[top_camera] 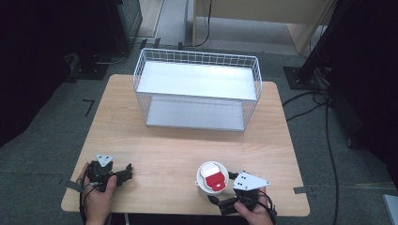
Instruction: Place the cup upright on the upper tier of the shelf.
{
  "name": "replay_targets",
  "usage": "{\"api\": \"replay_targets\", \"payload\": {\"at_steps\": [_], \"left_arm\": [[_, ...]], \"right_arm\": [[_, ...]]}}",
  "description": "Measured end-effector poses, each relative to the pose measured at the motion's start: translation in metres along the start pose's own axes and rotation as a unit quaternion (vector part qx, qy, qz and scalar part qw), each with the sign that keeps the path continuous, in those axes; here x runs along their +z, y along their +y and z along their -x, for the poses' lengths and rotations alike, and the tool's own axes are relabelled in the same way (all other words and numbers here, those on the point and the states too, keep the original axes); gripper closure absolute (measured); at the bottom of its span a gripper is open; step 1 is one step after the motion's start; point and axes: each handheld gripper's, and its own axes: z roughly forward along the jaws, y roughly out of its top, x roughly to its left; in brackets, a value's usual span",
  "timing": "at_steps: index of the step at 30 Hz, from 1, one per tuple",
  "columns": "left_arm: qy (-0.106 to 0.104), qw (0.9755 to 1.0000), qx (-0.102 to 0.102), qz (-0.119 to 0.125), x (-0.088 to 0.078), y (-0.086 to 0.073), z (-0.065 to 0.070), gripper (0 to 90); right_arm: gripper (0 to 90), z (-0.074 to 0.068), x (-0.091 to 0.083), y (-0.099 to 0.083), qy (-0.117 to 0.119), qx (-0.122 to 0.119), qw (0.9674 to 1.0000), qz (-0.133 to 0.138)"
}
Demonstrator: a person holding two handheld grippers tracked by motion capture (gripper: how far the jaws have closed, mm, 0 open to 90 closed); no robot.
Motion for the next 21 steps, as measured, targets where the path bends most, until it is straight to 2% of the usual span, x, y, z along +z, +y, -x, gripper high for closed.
{"api": "replay_targets", "payload": {"at_steps": [12, 16, 21], "left_arm": [[0.000, 1.0000, 0.000, 0.001, 0.000, 0.000, 0.000, 0.0], [-0.003, 1.0000, -0.002, 0.001, 0.000, 0.000, 0.001, 0.0], [-0.003, 1.0000, -0.001, 0.002, 0.000, 0.000, 0.001, 0.0]], "right_arm": [[6.4, -0.004, 0.014, 0.005, 0.002, -0.017, 0.9998, 0.011], [6.4, -0.007, 0.018, 0.004, -0.012, -0.037, 0.9989, 0.027], [6.2, -0.009, 0.019, 0.005, -0.021, -0.046, 0.9981, 0.036]]}}
